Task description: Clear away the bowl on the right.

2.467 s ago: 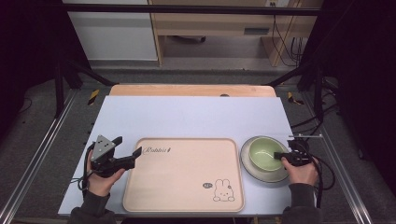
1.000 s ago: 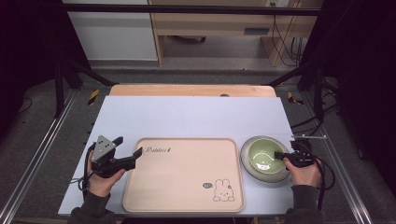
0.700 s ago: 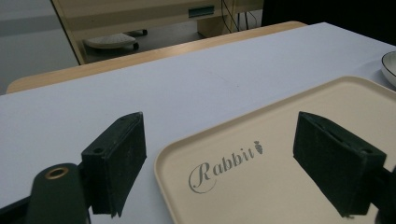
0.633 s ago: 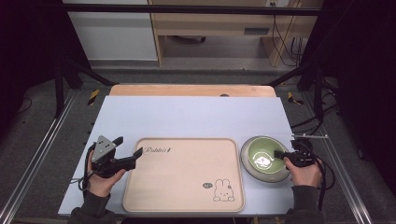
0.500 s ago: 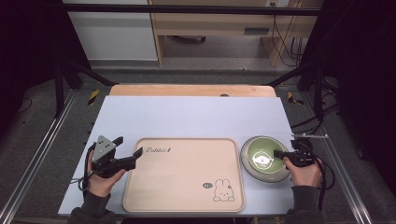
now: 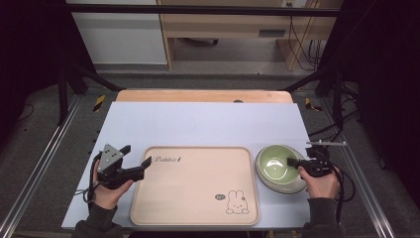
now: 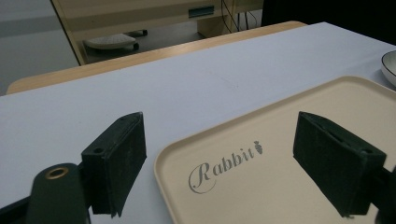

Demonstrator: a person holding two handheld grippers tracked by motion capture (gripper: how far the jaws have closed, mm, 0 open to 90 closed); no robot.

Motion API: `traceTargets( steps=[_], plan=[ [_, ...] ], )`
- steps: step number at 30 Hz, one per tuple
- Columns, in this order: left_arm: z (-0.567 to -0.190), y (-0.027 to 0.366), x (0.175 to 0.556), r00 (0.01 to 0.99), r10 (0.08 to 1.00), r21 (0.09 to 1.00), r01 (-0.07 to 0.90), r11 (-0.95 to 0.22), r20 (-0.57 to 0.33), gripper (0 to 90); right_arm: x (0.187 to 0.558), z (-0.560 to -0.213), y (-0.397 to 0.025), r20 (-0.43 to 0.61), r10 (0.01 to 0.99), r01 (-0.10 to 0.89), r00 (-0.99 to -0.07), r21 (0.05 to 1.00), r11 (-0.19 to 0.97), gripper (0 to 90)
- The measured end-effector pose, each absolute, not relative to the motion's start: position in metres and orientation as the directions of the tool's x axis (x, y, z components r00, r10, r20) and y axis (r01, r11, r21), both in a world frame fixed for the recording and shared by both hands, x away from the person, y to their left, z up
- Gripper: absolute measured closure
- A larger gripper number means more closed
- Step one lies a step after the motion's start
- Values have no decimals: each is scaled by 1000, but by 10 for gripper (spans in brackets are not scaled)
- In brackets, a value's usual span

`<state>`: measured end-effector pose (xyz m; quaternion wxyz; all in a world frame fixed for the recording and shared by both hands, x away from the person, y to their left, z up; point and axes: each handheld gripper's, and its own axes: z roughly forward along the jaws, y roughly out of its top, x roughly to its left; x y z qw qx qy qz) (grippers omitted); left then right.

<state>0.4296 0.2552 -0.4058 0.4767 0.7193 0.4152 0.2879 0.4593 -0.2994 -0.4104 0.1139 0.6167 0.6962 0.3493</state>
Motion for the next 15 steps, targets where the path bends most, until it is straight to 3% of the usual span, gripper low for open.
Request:
traceTargets(
  steps=[15],
  plan=[
    [-406, 255, 429, 489, 872, 926, 322, -199, 18, 171, 455, -399, -284, 268, 922, 757, -280, 653, 40, 839]
  ],
)
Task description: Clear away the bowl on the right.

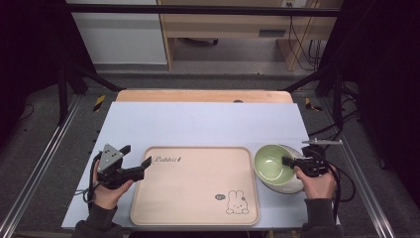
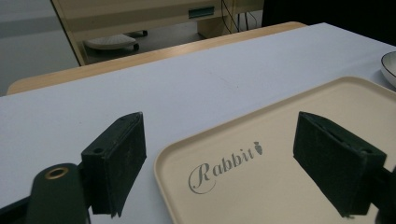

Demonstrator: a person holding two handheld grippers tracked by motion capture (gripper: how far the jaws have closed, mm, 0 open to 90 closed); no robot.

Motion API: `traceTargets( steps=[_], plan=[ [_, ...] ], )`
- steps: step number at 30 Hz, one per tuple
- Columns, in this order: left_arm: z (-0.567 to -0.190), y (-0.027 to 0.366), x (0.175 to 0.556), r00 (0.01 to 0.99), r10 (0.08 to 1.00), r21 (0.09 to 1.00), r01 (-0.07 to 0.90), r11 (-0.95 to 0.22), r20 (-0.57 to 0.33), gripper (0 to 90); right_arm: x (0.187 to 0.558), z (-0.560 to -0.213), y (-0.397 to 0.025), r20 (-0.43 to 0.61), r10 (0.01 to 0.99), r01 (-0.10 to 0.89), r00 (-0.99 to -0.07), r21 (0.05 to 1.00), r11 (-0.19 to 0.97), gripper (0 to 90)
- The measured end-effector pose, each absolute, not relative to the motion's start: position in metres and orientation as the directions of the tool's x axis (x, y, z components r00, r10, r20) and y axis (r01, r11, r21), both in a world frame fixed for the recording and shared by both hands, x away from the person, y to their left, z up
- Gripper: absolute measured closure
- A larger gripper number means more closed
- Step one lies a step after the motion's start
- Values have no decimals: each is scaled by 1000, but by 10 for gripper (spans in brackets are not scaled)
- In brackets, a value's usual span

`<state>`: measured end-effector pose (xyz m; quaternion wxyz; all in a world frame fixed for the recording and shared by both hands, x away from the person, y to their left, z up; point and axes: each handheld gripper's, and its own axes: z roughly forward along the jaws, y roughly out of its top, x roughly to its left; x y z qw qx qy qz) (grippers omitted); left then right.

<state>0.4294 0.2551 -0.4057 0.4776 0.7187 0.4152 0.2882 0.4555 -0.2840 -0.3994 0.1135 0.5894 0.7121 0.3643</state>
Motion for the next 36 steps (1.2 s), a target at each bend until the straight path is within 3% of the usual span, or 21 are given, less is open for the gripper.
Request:
traceTargets(
  steps=[36],
  plan=[
    [-405, 255, 429, 489, 872, 926, 319, -201, 21, 170, 451, -382, -236, 250, 872, 710, -420, 689, 144, 839]
  ],
)
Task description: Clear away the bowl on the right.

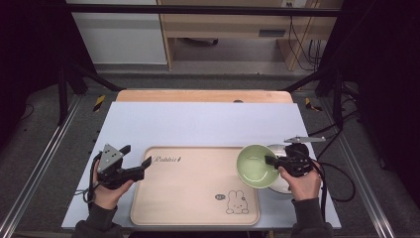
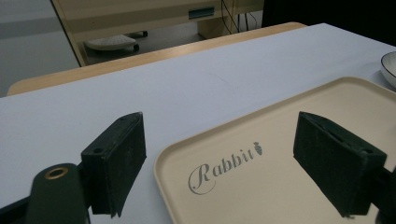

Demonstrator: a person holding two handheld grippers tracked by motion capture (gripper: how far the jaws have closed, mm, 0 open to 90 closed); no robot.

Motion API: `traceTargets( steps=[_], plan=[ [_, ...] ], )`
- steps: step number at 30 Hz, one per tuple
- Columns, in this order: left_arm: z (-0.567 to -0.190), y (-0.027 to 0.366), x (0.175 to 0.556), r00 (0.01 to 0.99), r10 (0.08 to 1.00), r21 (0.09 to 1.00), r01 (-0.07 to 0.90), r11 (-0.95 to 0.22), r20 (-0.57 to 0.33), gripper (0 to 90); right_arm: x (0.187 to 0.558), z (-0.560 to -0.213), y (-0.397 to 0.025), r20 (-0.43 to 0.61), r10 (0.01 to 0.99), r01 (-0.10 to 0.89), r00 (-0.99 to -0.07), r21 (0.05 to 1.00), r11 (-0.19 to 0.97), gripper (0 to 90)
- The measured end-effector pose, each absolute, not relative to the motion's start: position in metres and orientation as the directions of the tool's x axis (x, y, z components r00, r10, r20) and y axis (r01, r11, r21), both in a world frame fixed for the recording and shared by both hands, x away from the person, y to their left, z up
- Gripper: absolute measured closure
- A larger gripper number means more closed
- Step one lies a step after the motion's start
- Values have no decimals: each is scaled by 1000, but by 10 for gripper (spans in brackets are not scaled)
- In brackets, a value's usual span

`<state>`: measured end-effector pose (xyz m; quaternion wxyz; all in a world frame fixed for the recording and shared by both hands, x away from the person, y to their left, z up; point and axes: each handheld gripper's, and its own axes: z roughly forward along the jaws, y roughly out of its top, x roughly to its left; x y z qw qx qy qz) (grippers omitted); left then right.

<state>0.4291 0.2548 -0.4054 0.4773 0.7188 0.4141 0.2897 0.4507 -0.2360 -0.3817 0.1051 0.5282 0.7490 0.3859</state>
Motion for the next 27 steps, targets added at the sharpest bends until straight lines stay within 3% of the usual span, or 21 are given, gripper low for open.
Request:
traceTargets(
  steps=[27],
  plan=[
    [-404, 257, 429, 486, 874, 929, 315, -193, 17, 169, 458, -374, -201, 224, 842, 682, -492, 700, 213, 839]
  ],
)
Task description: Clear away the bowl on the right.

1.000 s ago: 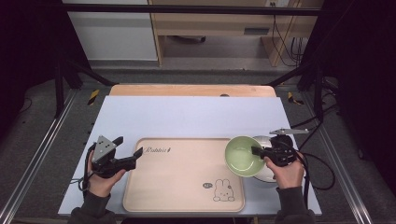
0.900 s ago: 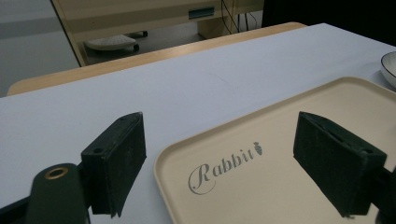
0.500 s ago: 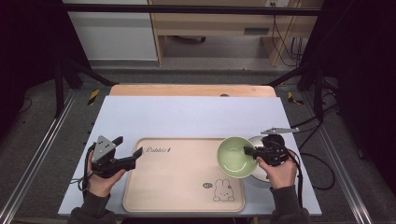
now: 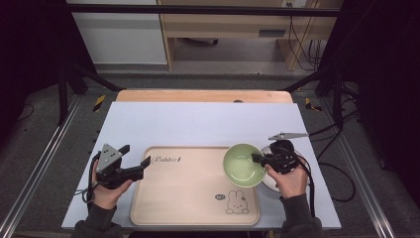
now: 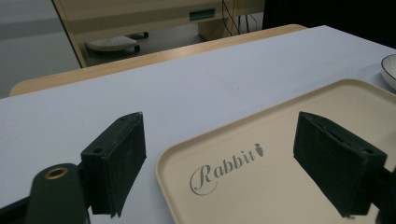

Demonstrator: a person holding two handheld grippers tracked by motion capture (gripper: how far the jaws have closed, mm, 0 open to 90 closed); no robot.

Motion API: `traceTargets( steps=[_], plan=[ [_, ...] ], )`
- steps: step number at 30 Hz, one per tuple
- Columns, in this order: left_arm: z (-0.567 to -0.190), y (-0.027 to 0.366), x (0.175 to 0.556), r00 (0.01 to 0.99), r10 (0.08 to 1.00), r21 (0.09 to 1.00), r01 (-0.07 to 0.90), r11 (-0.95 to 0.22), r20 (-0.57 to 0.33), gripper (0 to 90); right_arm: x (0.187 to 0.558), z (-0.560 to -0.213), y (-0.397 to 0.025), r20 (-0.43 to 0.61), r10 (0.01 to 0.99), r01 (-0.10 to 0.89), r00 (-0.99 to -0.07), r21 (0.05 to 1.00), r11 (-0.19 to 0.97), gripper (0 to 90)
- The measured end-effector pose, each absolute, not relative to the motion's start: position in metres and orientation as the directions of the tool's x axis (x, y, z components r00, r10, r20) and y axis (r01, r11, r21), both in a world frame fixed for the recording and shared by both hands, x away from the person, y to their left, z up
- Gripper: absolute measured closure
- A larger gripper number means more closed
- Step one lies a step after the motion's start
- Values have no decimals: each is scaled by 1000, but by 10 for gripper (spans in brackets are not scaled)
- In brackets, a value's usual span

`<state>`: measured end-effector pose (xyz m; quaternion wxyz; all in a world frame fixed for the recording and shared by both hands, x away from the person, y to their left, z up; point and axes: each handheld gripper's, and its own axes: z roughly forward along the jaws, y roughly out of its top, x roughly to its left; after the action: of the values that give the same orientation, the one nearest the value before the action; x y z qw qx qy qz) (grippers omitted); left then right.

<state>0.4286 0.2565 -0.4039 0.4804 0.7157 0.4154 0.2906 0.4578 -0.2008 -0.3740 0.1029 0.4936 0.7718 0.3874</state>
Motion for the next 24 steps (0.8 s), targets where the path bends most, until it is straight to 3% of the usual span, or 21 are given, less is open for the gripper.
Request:
traceTargets(
  steps=[24],
  plan=[
    [-400, 259, 427, 484, 875, 935, 306, -182, 12, 169, 471, -364, -164, 216, 813, 649, -540, 723, 239, 839]
  ],
)
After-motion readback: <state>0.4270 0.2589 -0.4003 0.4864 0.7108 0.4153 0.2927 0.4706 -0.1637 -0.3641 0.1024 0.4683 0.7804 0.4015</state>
